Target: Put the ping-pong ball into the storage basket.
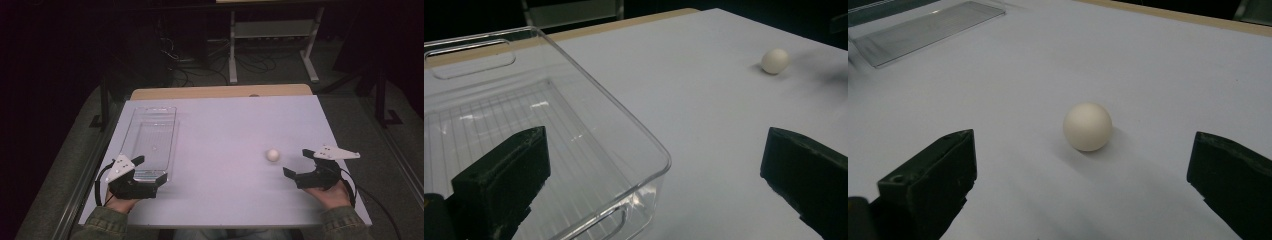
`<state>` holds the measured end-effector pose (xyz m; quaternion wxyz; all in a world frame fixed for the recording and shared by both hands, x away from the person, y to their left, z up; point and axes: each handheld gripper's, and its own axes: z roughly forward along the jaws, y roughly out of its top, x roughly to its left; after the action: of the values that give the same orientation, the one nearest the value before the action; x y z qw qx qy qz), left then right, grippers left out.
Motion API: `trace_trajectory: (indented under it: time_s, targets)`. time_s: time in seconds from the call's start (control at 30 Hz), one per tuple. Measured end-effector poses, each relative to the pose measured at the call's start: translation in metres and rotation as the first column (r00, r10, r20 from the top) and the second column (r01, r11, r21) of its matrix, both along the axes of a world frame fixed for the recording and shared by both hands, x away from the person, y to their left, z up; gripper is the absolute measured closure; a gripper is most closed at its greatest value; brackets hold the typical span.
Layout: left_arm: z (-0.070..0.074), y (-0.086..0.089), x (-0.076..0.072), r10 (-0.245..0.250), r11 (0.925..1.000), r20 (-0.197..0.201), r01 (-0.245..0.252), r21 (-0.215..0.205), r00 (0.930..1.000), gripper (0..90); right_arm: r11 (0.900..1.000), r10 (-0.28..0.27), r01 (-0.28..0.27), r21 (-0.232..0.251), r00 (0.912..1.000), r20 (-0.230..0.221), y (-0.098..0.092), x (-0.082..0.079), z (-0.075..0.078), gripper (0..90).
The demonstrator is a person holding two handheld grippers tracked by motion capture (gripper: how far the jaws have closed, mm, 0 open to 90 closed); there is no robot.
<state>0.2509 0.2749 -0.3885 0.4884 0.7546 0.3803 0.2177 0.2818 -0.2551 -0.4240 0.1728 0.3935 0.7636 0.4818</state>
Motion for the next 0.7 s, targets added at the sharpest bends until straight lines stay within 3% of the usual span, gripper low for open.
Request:
trace_trajectory:
  time_s: [0.23, 0.33, 0.7]
  targets:
    - [0.011, -0.008, 0.008, -0.031, 0.9971, 0.009, 0.031, 0.07, 0.9995, 0.0, 1.0, 0.0, 0.0, -0.001, 1.0, 0.0, 0.001, 0.0, 0.0, 0.0]
    - [0.016, -0.012, 0.012, -0.044, 0.9959, 0.009, 0.043, 0.079, 0.999, 0.0, 1.0, 0.001, -0.001, -0.001, 1.0, 0.0, 0.001, 0.0, 0.0, 0.0]
    - [0.024, -0.034, 0.023, -0.127, 0.9786, -0.016, 0.128, 0.161, 0.9917, 0.0, 1.0, 0.003, -0.003, 0.0, 1.0, 0.003, 0.0, 0.0, 0.0, 0.0]
